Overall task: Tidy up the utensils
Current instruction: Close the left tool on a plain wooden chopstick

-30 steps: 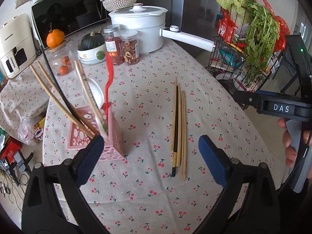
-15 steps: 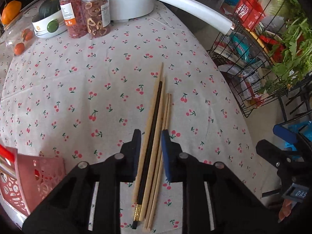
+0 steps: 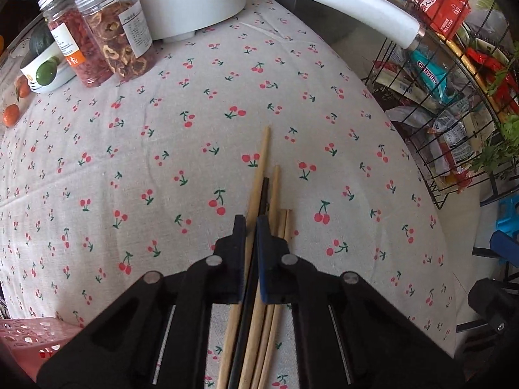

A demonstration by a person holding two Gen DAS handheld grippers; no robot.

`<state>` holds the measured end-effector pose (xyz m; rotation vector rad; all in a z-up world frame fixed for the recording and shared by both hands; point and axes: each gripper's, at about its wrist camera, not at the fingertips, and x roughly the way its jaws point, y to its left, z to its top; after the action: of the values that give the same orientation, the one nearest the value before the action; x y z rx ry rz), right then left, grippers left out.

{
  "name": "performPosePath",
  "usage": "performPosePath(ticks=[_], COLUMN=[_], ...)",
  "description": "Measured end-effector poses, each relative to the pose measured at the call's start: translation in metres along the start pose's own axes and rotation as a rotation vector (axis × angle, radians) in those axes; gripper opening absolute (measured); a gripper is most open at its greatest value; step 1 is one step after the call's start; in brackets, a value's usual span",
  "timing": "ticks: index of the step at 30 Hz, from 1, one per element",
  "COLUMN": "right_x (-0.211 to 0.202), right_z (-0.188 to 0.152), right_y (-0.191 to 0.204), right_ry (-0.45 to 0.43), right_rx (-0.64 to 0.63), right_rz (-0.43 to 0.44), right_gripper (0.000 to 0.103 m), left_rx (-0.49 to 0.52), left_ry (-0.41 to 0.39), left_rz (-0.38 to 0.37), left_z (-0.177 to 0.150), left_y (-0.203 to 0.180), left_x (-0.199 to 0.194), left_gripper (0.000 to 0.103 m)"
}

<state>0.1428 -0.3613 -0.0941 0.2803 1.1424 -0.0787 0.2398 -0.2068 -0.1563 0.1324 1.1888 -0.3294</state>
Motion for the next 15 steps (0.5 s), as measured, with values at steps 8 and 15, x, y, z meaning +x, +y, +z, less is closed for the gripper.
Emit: performPosePath(ticks=[8,15], right_x=[0.003,0.004], right_z=[-0.001,-0.001], right_y=[0.001,-0.001], right_ry=[0.012,0.013], right_rx=[0.007,0.010], right_rz=[0.004,0.000], right_gripper=[0.090,0.090], left_rx=[-0.034,-0.042], left_ry=[0.022,0.021], left_rz=[0.017,0.030], left_z=[0.016,0.013], left_y=[0.003,0.014], left_x=[0.011,0.012], left_gripper=[0.008,0.008])
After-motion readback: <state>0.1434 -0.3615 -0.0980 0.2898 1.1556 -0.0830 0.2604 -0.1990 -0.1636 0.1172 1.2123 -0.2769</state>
